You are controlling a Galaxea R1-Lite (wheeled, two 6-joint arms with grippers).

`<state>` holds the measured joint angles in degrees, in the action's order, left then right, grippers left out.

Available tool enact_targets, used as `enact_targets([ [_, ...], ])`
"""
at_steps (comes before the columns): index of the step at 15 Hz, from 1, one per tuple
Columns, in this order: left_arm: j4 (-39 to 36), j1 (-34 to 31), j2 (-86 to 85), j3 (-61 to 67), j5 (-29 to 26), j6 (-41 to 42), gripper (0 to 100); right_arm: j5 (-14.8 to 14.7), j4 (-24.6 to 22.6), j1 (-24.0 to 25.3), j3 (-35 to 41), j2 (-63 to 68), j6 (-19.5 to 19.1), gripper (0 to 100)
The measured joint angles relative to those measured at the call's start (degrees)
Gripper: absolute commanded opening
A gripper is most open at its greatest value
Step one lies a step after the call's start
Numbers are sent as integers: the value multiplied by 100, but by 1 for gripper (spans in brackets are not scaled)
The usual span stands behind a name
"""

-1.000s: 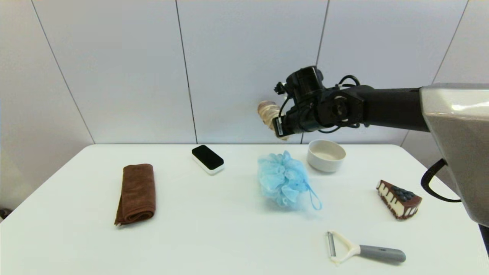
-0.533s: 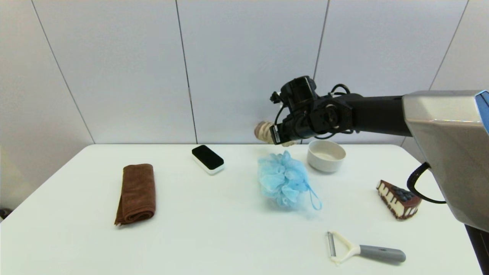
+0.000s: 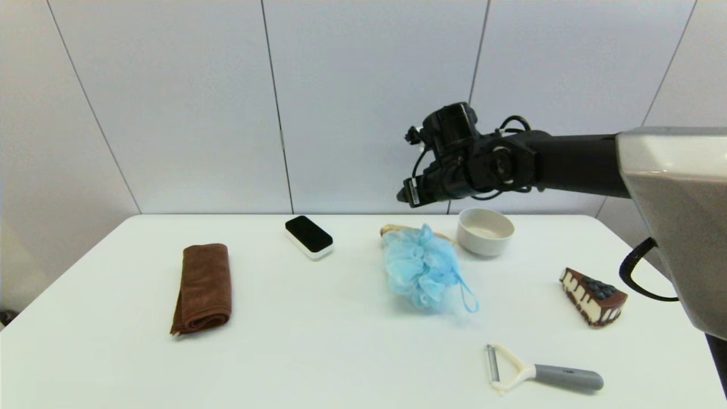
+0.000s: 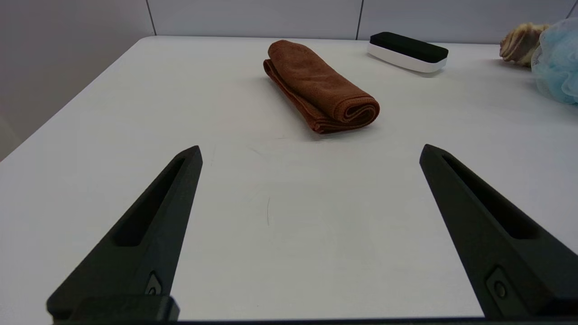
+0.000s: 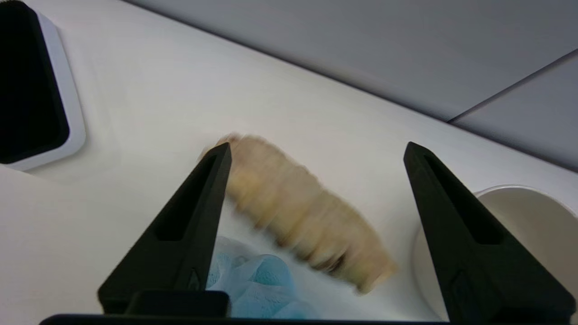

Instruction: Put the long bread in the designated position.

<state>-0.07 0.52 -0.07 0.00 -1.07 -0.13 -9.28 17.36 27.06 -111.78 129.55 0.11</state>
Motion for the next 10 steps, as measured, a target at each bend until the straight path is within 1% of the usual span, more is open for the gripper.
enact_targets([
  [5, 0, 0, 0, 0, 2, -2, 100, -15, 69, -251, 10, -555, -60, 100],
  [10, 2, 0, 0, 0, 0, 0, 100, -54, 83, -877, 87, -1271, -101, 100],
])
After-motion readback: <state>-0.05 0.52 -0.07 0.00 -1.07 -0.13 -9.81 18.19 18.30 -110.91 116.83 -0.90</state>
